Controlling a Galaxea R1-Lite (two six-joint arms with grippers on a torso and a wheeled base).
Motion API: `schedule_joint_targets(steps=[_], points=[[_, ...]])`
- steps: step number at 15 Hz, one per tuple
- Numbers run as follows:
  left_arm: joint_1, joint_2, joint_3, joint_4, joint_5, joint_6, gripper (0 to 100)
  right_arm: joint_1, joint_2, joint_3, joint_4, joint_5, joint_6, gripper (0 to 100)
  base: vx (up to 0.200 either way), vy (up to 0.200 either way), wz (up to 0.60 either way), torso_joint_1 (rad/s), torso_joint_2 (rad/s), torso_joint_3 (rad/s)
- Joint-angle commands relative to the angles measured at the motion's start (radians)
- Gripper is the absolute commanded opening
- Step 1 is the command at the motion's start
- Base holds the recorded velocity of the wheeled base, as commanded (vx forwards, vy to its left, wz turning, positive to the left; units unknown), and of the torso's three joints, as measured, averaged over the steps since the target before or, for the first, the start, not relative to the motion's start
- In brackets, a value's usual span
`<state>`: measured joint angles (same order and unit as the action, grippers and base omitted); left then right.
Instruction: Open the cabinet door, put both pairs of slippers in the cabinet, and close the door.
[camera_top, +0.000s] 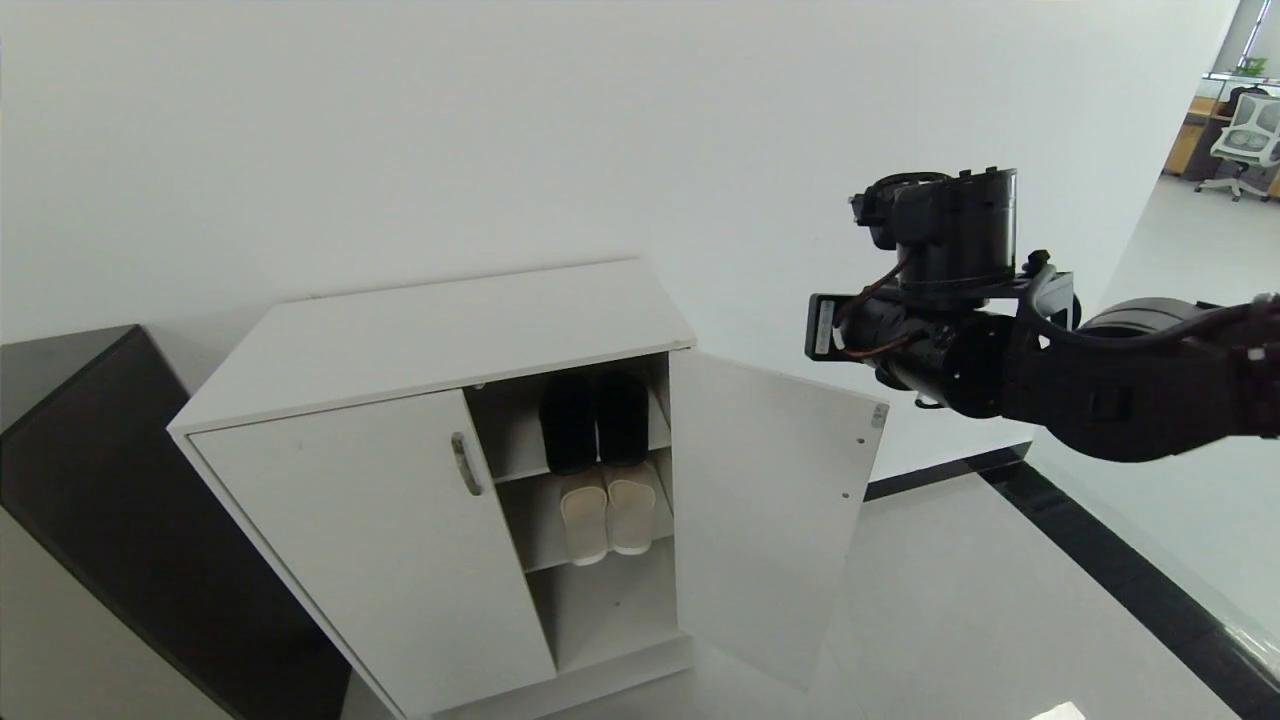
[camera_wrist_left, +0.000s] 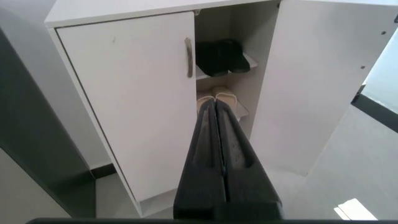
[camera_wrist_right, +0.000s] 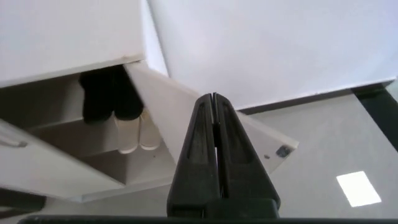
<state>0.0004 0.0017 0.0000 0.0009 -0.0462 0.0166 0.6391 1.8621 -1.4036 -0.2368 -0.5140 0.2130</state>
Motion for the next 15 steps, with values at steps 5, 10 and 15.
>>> schedule_joint_targets(steps=[5, 10, 15], points=[[0.001, 0.000, 0.000, -0.001, 0.002, 0.000, 0, -0.150, 0.200, -0.147, 0.001, 0.095, 0.006, 0, 0.000, 0.000, 0.00, 0.000, 0.00, 0.000], [0.000, 0.000, 0.000, -0.001, 0.002, 0.000, 0, -0.199, 0.368, -0.278, 0.002, 0.101, 0.006, 0, 0.000, 0.000, 0.00, 0.000, 0.00, 0.000], [0.000, 0.000, 0.000, -0.001, 0.003, -0.001, 0, -0.222, 0.414, -0.311, 0.005, 0.101, 0.006, 0, 0.000, 0.000, 0.00, 0.000, 0.00, 0.000]])
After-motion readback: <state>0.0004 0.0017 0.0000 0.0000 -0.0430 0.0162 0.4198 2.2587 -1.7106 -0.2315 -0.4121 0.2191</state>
